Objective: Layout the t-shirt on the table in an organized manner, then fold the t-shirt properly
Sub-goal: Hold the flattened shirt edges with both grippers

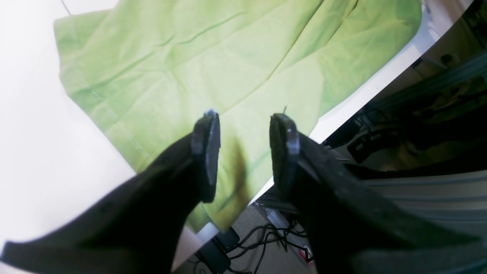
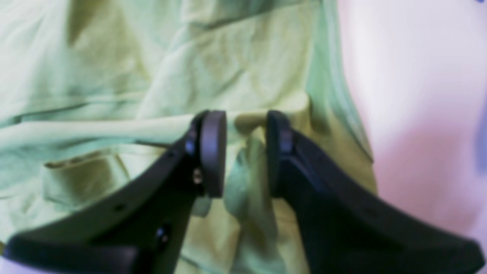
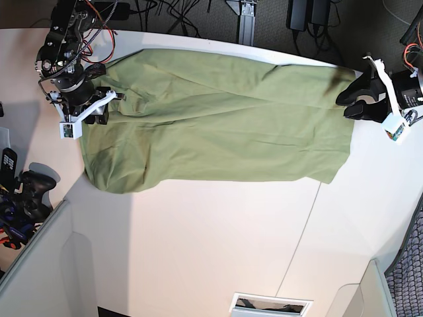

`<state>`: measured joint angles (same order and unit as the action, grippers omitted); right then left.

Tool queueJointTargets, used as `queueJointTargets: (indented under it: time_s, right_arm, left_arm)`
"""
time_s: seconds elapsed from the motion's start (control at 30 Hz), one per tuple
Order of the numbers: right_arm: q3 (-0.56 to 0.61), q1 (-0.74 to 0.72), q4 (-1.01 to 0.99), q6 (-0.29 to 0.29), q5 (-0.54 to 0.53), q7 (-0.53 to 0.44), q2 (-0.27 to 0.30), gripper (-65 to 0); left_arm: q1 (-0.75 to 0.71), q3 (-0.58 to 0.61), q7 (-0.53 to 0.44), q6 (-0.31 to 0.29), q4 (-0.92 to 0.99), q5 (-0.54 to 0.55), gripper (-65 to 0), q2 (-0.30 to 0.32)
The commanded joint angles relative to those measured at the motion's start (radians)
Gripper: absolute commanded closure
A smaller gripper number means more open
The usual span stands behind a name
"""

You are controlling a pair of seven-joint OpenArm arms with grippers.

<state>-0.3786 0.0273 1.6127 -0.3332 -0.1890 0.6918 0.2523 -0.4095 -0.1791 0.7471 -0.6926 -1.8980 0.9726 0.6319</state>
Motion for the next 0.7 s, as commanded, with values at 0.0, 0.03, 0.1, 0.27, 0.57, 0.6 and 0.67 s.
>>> queueJointTargets:
  time_s: [0.0, 0.03, 0.1, 0.27, 0.57, 0.6, 0.67]
  right_arm:
    - [-0.005, -0.013, 0.015, -0.003, 0.000, -0.022, 0.014, -18.7]
    - [-0.005, -0.013, 0.015, -0.003, 0.003, -0.022, 0.014, -18.7]
    - [-0.005, -0.013, 0.013, -0.003, 0.006, -0.021, 0.014, -18.7]
    - [-0.005, -0.013, -0.008, -0.003, 0.014, -0.022, 0.014, -18.7]
    - [-0.005, -0.013, -0.028, -0.004, 0.013, -0.023, 0.014, -12.5]
    - [-0.005, -0.013, -0.028, -0.004, 0.013, -0.023, 0.014, -7.7]
    - [-0.005, -0.013, -0.028, -0.004, 0.013, -0.023, 0.014, 0.0]
  left_arm:
    - [0.005, -0.010, -0.024, -0.006, -0.014, 0.018, -25.5, 0.016]
    - [0.005, -0.010, -0.024, -0.006, -0.014, 0.018, -25.5, 0.016]
    - [0.005, -0.010, -0.025, -0.006, -0.014, 0.018, -25.5, 0.016]
    - [0.005, -0.010, -0.025, -0.006, -0.014, 0.018, -25.5, 0.016]
    - [0.005, -0.010, -0.025, -0.006, -0.014, 0.018, -25.5, 0.016]
    - [0.005, -0.010, -0.025, -0.006, -0.014, 0.018, -25.5, 0.016]
    - [0.005, -0.010, -0.030, -0.006, -0.014, 0.018, -25.5, 0.016]
